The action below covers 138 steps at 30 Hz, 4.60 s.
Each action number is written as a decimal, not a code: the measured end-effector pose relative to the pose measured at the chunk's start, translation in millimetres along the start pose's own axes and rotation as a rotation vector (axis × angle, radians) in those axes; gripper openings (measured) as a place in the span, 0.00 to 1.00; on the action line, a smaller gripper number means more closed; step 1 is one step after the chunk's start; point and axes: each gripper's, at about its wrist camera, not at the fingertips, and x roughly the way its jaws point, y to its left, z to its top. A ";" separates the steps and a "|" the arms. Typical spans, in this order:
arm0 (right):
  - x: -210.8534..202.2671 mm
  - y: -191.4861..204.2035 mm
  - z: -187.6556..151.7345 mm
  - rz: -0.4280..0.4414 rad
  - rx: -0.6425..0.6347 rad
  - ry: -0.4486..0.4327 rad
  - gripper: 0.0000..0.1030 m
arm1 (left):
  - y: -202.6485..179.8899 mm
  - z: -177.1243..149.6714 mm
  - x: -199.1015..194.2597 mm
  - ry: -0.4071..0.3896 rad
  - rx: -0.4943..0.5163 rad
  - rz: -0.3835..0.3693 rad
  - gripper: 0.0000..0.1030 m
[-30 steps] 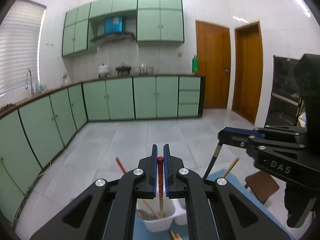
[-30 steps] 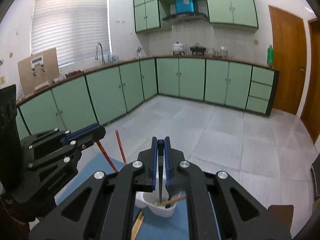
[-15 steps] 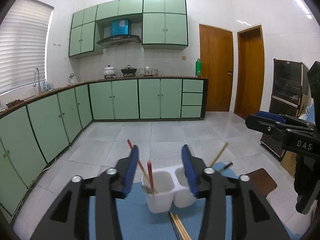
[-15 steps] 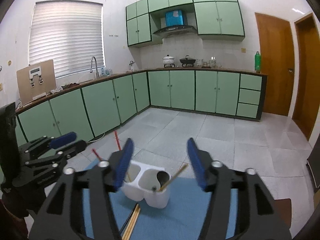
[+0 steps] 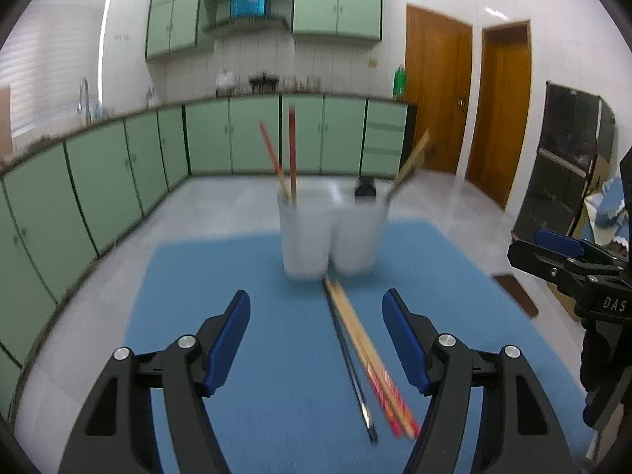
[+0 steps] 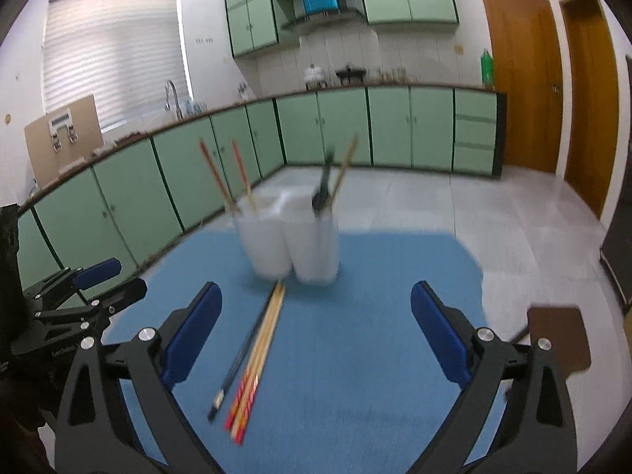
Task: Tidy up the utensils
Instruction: 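Move both open grippers back down to the remaining chopsticks, then grasp a red-patterned chopstick with the right gripper, then grasp the second black chopstick with the left gripper, then lift both held chopsticks up over the white holder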
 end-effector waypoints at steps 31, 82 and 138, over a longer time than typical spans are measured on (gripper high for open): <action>49.2 49.5 -121.0 -0.064 -0.120 0.351 0.91 | 1.6 -104.2 44.0 0.301 -0.021 0.046 0.66; 41.9 19.4 -112.2 -0.028 -0.008 0.306 0.05 | -29.9 -97.5 53.5 0.313 0.013 0.021 0.66; -41.2 4.8 18.2 0.081 -0.068 0.009 0.05 | -22.1 24.6 -48.0 -0.115 0.035 0.007 0.06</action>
